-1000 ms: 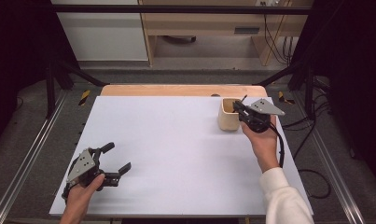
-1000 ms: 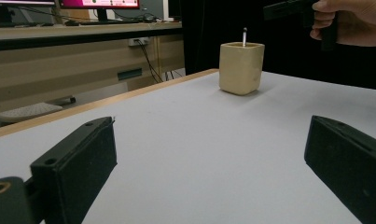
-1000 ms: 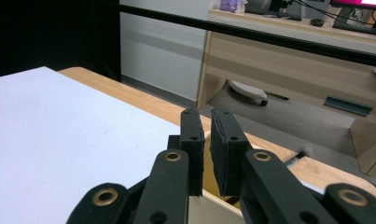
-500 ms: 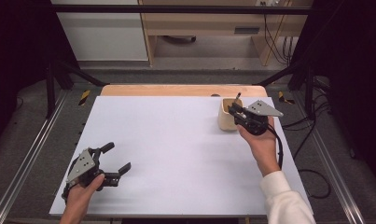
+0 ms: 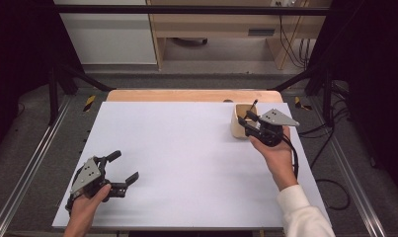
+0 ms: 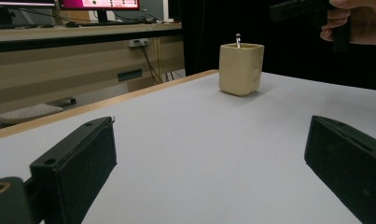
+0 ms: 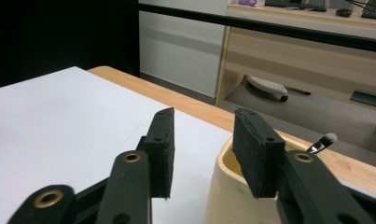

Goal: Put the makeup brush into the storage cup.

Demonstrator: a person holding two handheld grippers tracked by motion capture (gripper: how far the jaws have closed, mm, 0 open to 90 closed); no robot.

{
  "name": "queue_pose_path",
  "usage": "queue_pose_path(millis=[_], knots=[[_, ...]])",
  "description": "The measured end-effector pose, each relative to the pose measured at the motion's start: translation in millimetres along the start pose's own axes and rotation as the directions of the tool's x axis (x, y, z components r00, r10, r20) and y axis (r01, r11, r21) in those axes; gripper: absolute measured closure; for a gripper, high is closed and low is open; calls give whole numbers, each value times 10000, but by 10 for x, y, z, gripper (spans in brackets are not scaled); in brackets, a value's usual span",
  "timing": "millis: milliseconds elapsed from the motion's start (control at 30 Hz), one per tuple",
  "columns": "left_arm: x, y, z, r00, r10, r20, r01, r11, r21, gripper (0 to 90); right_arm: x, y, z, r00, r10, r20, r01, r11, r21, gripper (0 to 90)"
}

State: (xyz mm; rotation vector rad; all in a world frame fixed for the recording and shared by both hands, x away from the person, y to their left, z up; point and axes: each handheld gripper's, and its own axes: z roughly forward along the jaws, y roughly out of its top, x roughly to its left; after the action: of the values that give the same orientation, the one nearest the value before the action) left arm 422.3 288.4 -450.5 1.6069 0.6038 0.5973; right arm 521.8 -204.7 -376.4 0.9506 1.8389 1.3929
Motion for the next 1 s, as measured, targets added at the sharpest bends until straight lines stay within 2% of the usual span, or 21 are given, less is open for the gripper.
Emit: queue_pose_path(millis=[333, 433, 1000], knots=[[-1, -3, 4, 10000, 27, -3, -27, 10000, 17, 16, 32, -29, -50, 9999, 72, -120, -70, 9998, 168, 432], [-2, -3, 5, 10000, 33, 3, -33, 10000, 20, 16, 37, -35, -81, 9999, 75, -107, -73, 9997, 215, 361], [-3, -5, 7, 10000, 53, 13, -53, 10000, 44, 16, 60, -118, -163, 9992, 398, 52, -399, 9985, 374, 180]])
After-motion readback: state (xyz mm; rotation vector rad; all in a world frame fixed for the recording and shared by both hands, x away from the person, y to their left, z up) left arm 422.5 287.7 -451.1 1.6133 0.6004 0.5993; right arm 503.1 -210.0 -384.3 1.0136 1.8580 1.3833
